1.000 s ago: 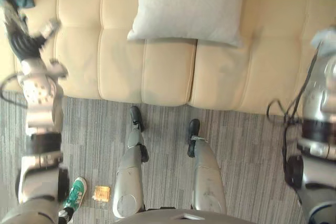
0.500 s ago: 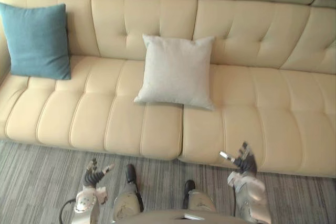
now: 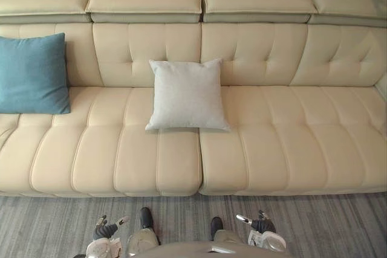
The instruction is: Pick up cushions and gather them together orderly.
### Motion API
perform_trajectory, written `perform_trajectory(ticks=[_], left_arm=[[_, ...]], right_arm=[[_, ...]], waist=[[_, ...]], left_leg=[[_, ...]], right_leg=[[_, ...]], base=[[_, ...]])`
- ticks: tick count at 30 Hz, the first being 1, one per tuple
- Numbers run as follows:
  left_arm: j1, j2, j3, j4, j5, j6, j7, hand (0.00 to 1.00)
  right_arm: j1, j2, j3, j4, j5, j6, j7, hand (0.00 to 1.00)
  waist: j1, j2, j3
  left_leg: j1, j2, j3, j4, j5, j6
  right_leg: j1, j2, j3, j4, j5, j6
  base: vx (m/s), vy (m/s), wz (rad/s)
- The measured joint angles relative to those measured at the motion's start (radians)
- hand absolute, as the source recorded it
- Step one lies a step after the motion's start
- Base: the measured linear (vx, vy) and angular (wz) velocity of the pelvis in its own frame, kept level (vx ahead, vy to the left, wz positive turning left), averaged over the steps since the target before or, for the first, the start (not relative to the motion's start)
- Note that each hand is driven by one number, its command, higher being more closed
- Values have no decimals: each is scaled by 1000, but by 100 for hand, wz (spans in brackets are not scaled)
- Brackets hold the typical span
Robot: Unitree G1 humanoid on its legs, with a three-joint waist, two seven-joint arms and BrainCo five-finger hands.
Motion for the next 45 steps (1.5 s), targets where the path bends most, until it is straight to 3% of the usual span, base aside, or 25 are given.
perform_trajectory(ticks=[1,2,4,5,7,8,9,11,13,14,15,17,18,19,20,21,23,26,34,36,37,38,39,41,45], left_arm=[[3,-11,4,-1,0,11,3,0],[11,-17,19,1,0,12,4,0],[10,-4,39,-3,-2,13,12,0],[15,0,40,-3,-2,13,15,0],[39,1,53,-8,-10,14,21,0],[32,-12,62,-6,-13,19,23,0],[24,-26,60,-3,-17,20,24,0],[6,-44,42,22,-21,23,25,0],[-15,-51,5,34,-21,23,26,0],[-15,-53,-5,34,-20,23,27,0],[-15,-55,-18,31,-19,23,27,0],[-15,-56,-41,30,-18,22,26,0],[-29,-38,-34,25,-3,22,24,0],[-28,-40,-30,26,-1,22,24,0],[-27,-43,-28,26,-1,22,25,0],[-27,-56,-22,27,1,22,25,0],[-28,-62,-16,30,0,22,24,0],[-30,-35,-1,28,-1,23,23,0],[-53,-39,-3,35,0,31,21,0],[-63,-45,-3,50,1,32,21,0],[-72,-54,-5,53,1,33,20,0],[-77,-60,-7,53,1,34,20,0],[-89,-78,-17,53,1,34,19,0],[-91,-89,-28,60,1,34,13,0],[-99,-89,-42,78,0,35,12,0]], right_arm=[[9,-9,-5,-2,0,0,-7,0],[1,0,-7,3,0,2,-13,0],[-1,24,-1,18,0,10,-16,0],[-2,27,0,49,0,15,-16,0],[-32,26,2,84,0,20,-17,0],[-48,15,1,85,0,19,-19,0],[-70,5,1,84,0,17,-20,0],[-125,-23,2,86,0,17,-21,0],[-134,-38,11,85,0,17,-24,0],[-128,-39,12,85,0,17,-25,0],[-124,-37,19,80,0,17,-26,0],[-115,-37,18,78,0,19,-29,0],[-98,-26,10,76,0,17,-43,0],[-100,-28,3,75,0,17,-48,0],[-98,-28,-2,74,0,17,-50,0],[-77,-26,-5,74,0,17,-52,0],[-59,-17,-20,74,0,18,-50,0],[-36,41,-54,76,2,23,-48,0],[-30,45,-91,74,19,39,-49,0],[-41,40,-90,76,21,40,-49,0],[-53,32,-90,77,21,41,-50,0],[-55,29,-90,77,21,41,-50,0],[-56,16,-92,78,21,42,-50,0],[-63,6,-100,93,21,43,-50,0],[-101,-25,-99,162,21,43,-53,0]], waist=[[21,26,-10],[30,38,-7],[15,22,-14],[19,13,-21],[38,-24,-49],[50,-22,-60],[50,-13,-58],[56,38,-24],[49,84,6],[49,85,6],[48,104,2],[43,104,7],[46,65,14],[45,66,14],[43,66,14],[41,72,15],[41,82,13],[38,41,-2],[27,43,-12],[29,56,-10],[29,64,-8],[25,69,-5],[19,87,2],[24,99,-1],[21,113,2]], left_leg=[[-17,15,-36,39,-25,20],[-21,26,-31,45,-27,40],[-29,23,-64,72,-29,54],[-26,17,-68,71,-25,54],[-44,-14,-60,75,-10,48],[-75,-15,-51,77,23,46],[-102,-2,-52,89,32,46],[-159,26,-47,105,57,44],[-157,46,-60,91,85,39],[-155,50,-60,86,87,36],[-146,59,-58,75,90,25],[-145,58,-63,71,31,-23],[-201,37,-74,259,-31,14],[-211,32,-88,341,-51,23],[-212,27,-96,391,-107,31],[-203,18,-139,524,-247,20],[-173,17,-191,539,-353,2],[-158,-7,-131,494,-371,16],[-109,30,39,468,-387,23],[-92,56,98,447,-381,21],[-74,74,156,422,-360,32],[-66,81,174,417,-353,33],[-41,90,211,397,-341,34],[15,103,277,366,-326,9],[41,112,203,331,-310,-16]], right_leg=[[5,-3,-78,28,-54,-103],[-44,-26,-96,192,-98,-30],[-62,-44,-102,537,-153,49],[-41,-42,-102,605,-164,67],[0,-41,-94,518,-115,108],[10,-32,-95,428,-147,125],[29,-15,-100,350,-151,125],[85,31,-113,145,-155,130],[107,55,-124,96,-131,142],[104,59,-126,100,-131,142],[96,67,-126,120,-135,136],[80,66,-127,139,-136,127],[41,12,-123,151,-128,118],[34,5,-116,154,-123,121],[30,1,-108,155,-119,126],[17,0,-77,158,-107,139],[4,17,-40,158,-99,148],[-14,3,17,100,-39,143],[-51,27,75,21,92,132],[-76,36,-9,13,136,115],[-90,29,-138,12,143,80],[-91,22,-189,13,132,55],[-85,-10,-320,38,111,12],[-81,-55,-505,79,102,-6],[-95,-4,-473,89,87,25]], base=[[-44,69,-47],[-51,53,-30],[-72,-25,43],[-55,-61,48],[-37,-101,-7],[-33,-97,-30],[-135,-111,-33],[-202,-99,-21],[-215,-29,1],[-248,-7,3],[-273,-28,-4],[-190,3,-10],[-139,60,-21],[-135,81,-28],[-125,136,-36],[-115,166,-50],[-77,189,-57],[-54,164,-62],[-15,58,-66],[10,-41,-110],[13,-52,-91],[33,-64,-94],[66,-34,-87],[108,-36,-100],[119,-140,-64]])
